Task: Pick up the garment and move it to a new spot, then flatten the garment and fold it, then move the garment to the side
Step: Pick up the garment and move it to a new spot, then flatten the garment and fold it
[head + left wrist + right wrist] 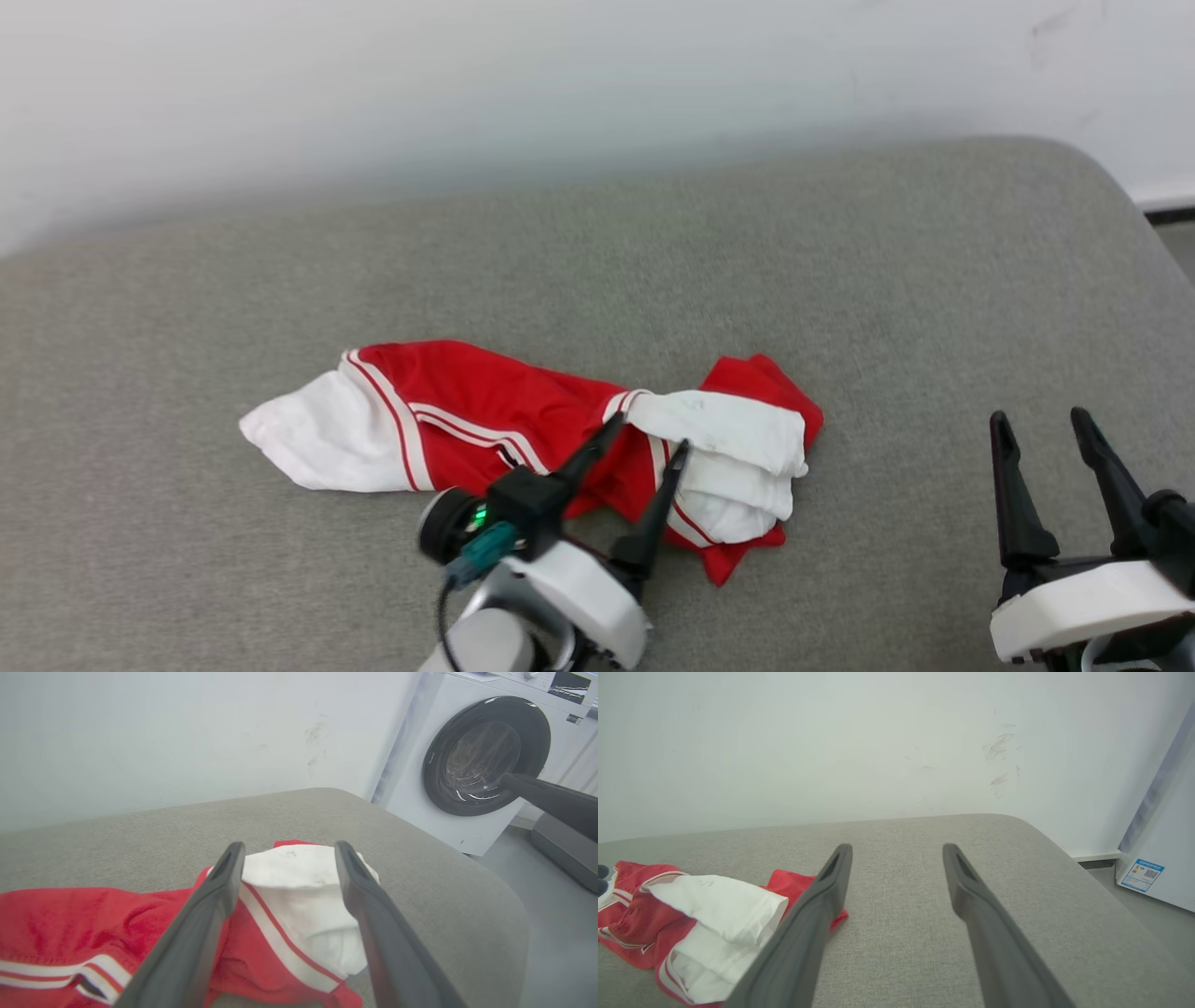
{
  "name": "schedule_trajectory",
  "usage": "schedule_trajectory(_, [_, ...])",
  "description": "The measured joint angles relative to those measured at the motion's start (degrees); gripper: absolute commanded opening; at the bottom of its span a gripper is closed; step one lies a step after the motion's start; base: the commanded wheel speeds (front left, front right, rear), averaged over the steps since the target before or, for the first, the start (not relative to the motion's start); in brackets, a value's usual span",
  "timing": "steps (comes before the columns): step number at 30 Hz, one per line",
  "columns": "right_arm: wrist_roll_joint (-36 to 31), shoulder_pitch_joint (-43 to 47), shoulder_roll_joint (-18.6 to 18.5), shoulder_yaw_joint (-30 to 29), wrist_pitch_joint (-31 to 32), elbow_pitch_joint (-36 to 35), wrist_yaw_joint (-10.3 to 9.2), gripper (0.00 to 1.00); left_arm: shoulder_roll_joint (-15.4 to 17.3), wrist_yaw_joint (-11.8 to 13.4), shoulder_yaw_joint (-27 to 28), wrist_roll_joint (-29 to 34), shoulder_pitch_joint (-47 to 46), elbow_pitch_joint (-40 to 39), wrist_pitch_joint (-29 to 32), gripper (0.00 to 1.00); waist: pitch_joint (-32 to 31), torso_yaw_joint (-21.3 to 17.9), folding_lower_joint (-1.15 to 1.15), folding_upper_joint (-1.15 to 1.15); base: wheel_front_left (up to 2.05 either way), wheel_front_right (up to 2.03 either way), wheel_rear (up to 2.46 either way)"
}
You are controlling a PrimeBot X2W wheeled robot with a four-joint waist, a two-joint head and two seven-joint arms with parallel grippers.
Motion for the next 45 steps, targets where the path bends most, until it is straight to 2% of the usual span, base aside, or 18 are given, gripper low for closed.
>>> schedule_trajectory(8, [0.0, 3.72, 0.01, 0.04, 2.23, -1.64, 0.0, 1.0, 3.14, 4.92, 7.98, -0.55, 6.25, -6.87, -0.09, 1.0, -5.14, 2.54, -0.01, 0.0, 0.0, 0.0, 0.0])
schedule_trajectory(21, [0.0, 5.71, 0.01, 1.2, 3.93, -3.14, 0.0, 1.0, 8.22, 10.73, 20.98, 1.18, 14.8, -12.36, -0.09, 1.0, -6.94, 4.36, 0.0, 0.0, 0.0, 0.0, 0.0])
schedule_trajectory(30, [-0.64, 5.95, 0.01, 1.02, 5.46, -3.86, 0.0, 1.0, 8.89, 11.22, 22.63, 2.18, 17.51, -14.68, -0.09, 1.0, -6.21, 4.93, 0.0, 0.0, 0.0, 0.0, 0.0])
schedule_trajectory(35, [0.74, 5.94, -0.44, 0.57, 10.17, -2.21, 0.0, 1.0, 8.49, 10.63, 21.41, 2.71, 16.78, -14.56, -0.1, 1.0, -5.7, 6.1, 0.0, 0.0, 0.0, 0.0, 0.0])
schedule_trajectory(39, [4.38, 5.09, -3.97, 3.18, 17.97, -0.48, 0.0, 1.0, 8.14, 9.91, 20.57, 3.2, 15.46, -14.47, -0.1, 1.0, -5.02, 7.49, 0.0, 0.0, 0.0, 0.0, 0.0])
schedule_trajectory(45, [9.91, -2.16, -12.65, 13.1, 28.97, 0.43, 0.0, 1.0, 7.06, 9.23, 18.92, 4.22, 13.76, -14.75, -0.1, 1.0, -2.94, 9.5, 0.01, 0.0, 0.0, 0.0, 0.0])
